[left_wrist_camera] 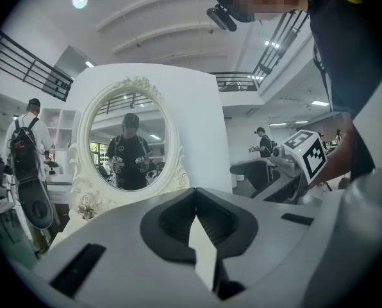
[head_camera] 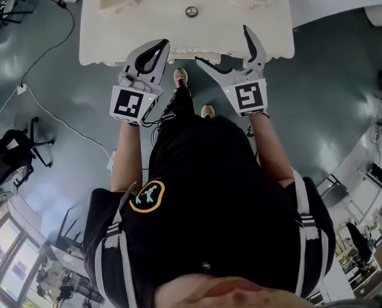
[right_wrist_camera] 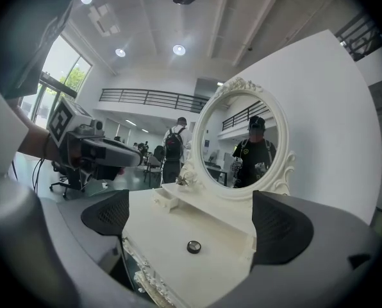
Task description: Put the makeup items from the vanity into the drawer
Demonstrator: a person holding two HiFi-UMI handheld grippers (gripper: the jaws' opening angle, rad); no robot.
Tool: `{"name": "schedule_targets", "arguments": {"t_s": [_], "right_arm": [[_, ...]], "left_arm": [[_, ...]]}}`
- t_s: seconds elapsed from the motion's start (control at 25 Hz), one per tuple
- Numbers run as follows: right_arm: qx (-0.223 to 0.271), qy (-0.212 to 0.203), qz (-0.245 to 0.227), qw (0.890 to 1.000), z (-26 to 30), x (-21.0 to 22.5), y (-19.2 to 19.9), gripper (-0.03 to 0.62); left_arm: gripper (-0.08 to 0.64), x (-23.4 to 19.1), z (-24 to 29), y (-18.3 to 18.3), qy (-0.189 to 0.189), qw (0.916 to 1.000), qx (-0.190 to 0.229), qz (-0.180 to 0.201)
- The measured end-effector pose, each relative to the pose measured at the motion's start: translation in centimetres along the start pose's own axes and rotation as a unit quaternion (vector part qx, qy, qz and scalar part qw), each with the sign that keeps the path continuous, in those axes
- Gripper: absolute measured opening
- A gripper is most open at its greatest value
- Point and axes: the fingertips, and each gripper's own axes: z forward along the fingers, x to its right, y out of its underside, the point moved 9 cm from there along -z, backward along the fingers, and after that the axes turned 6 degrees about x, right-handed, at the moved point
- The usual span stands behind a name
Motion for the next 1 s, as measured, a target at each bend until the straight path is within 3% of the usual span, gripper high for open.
{"name": "schedule_targets", "arguments": {"t_s": [0.24, 0.48, 0.64, 1.0], "right_arm": [[-0.016, 0.007, -0.005, 1.000, 7.0, 1.4, 0.5, 0.597], [-0.037, 0.022, -0.005, 0.999, 12.2, 2.8, 1.0, 0.597], [-0.045, 0.021, -0.007, 0.999, 14.4, 3.8, 1.8, 0.597], [-0.060, 0.000, 0.009, 0.998, 17.9, 6.0, 5.1, 0.597]], "left_arm": [[0.018, -6.3, 3.5, 2.5, 0.026, 0.9996, 0.011, 0.000], [0.018, -10.7, 7.2, 2.6, 0.047, 0.9972, 0.022, -0.053], [0.018, -12.4, 8.9, 3.6, 0.055, 0.9967, 0.015, -0.058], [0.018, -13.4, 11.6, 4.4, 0.033, 0.9969, -0.007, -0.071]]}}
